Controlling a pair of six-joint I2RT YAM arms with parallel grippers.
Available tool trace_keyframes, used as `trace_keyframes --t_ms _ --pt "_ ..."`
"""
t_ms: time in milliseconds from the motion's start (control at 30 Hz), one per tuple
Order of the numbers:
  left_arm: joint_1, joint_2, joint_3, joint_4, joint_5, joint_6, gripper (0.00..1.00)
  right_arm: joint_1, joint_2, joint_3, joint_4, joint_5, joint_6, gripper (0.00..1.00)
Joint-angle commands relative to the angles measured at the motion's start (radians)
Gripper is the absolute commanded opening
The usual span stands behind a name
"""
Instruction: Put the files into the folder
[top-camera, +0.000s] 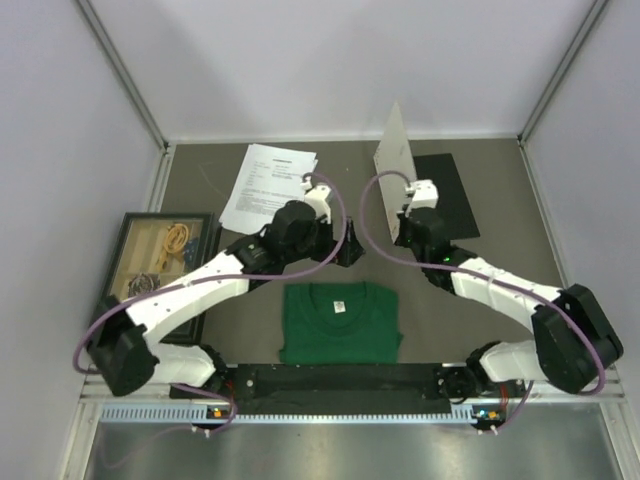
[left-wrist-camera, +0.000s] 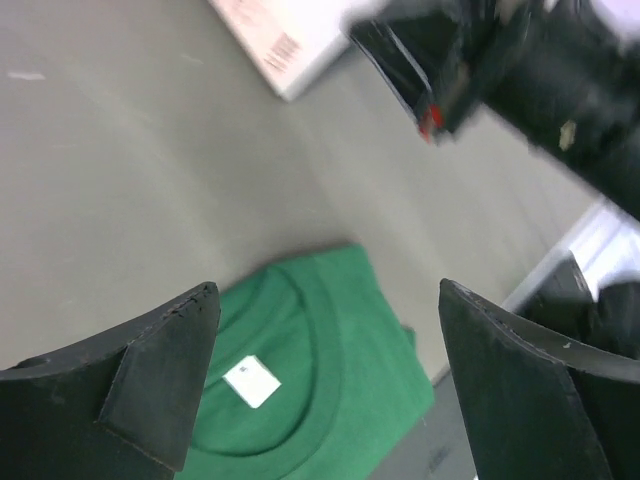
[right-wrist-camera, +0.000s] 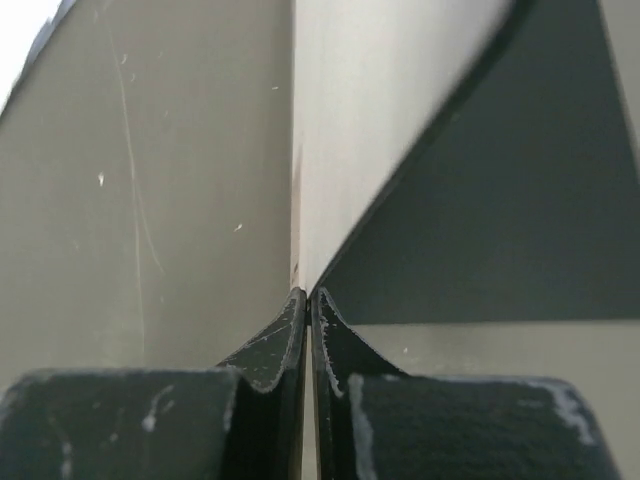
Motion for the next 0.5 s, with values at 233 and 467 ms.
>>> trace_keyframes --t_ms 233,467 --pt "0.007 -0.507 -0.231 -0.090 -0.738 -0.169 0.98 0.320 0.264 0.216 -0.036 0.262 -0.407 0.25" --pt "0.012 -0.587 -0.237 -0.176 -0.824 -0.160 0.98 0.253 0.124 0.224 -0.133 -0.043 -0.165 0.64"
